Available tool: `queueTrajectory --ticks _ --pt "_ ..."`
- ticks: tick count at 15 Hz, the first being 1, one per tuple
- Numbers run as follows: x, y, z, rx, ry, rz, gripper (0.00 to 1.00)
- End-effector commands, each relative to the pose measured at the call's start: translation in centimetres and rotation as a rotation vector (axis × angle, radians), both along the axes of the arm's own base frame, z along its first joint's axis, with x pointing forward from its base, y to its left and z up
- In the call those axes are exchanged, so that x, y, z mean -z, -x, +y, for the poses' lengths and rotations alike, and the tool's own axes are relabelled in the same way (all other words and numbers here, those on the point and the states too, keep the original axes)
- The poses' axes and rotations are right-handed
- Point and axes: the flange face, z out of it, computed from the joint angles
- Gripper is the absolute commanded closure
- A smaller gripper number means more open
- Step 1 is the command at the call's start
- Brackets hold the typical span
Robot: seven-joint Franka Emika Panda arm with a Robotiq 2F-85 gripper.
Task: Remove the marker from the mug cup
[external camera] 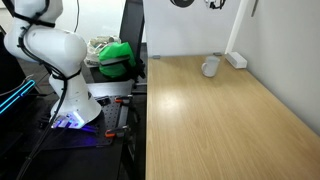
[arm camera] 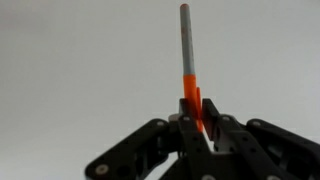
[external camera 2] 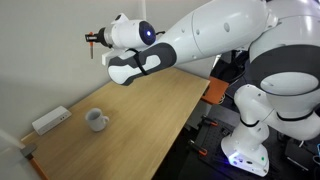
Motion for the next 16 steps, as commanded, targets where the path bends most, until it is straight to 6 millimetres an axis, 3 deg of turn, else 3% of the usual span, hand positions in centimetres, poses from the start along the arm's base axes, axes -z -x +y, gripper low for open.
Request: queueTrajectory --ticks 1,7,13,15,16 --pt "0.0 1.3 -2.2 -0.017 -0.078 0.041 0.96" --pt "2.0 3.8 -5.7 -0.061 -0.151 0.129 0.96" --pt "7.6 7.6 -6.2 -0.137 -0.151 0.281 0.96" --pt "8.7 8.4 -6.2 -0.134 -0.144 0.315 0.57" --pt "9.3 8.4 -5.9 -0.129 -0.145 0.336 0.52"
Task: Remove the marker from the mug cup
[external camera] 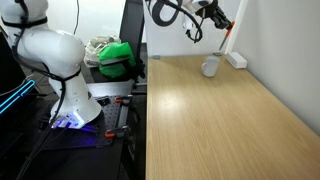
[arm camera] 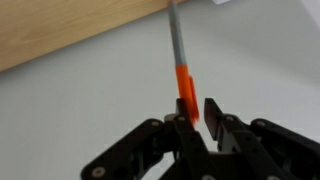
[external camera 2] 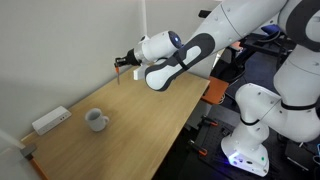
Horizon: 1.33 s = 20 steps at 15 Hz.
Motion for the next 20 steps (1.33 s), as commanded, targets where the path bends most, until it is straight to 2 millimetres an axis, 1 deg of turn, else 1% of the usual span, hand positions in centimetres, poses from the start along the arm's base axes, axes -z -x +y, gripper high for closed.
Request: queueTrajectory --ticks 1,2,3,5,7,9,10,12,20 --pt "1.7 1.1 0.0 -0.014 -0.01 0.059 0.43" --pt "2.0 1.1 0.4 -0.017 -0.002 0.064 0.37" --pt "2.2 1.1 0.3 -0.016 0.008 0.067 0.28" --pt "2.9 1.1 1.3 -0.028 0.016 0.073 0.13" --pt "3.5 0.9 1.9 -0.037 0.019 0.074 0.01" --pt "4.1 0.5 1.9 -0.037 0.022 0.076 0.0" --pt "3.9 1.1 2.3 -0.039 0.008 0.084 0.0" --pt "4.3 1.1 2.2 -0.038 0.011 0.091 0.0" --pt "4.3 1.1 2.3 -0.04 0.012 0.091 0.0"
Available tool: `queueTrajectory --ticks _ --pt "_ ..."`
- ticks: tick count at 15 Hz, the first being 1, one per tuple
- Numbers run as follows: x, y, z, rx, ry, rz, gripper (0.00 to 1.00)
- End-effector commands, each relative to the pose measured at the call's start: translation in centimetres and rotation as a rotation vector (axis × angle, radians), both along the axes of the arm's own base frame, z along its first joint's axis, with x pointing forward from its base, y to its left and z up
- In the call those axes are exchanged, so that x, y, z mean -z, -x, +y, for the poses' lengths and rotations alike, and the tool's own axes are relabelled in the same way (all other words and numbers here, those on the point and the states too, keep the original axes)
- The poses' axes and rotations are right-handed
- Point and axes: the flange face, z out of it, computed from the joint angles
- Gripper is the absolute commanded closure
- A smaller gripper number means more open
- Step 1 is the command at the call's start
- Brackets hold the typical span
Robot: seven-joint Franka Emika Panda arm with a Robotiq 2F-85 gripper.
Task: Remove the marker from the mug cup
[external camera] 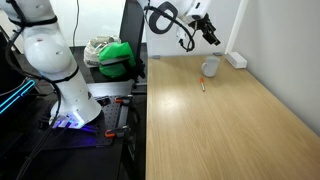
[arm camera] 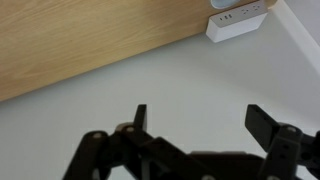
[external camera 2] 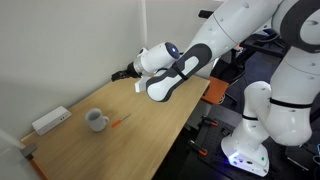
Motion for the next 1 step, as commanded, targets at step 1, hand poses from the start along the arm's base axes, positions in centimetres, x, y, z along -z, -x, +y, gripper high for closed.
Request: queueTrajectory --ticks 1 --pt "0.0 0.0 0.0 0.0 0.0 0.0 0.0"
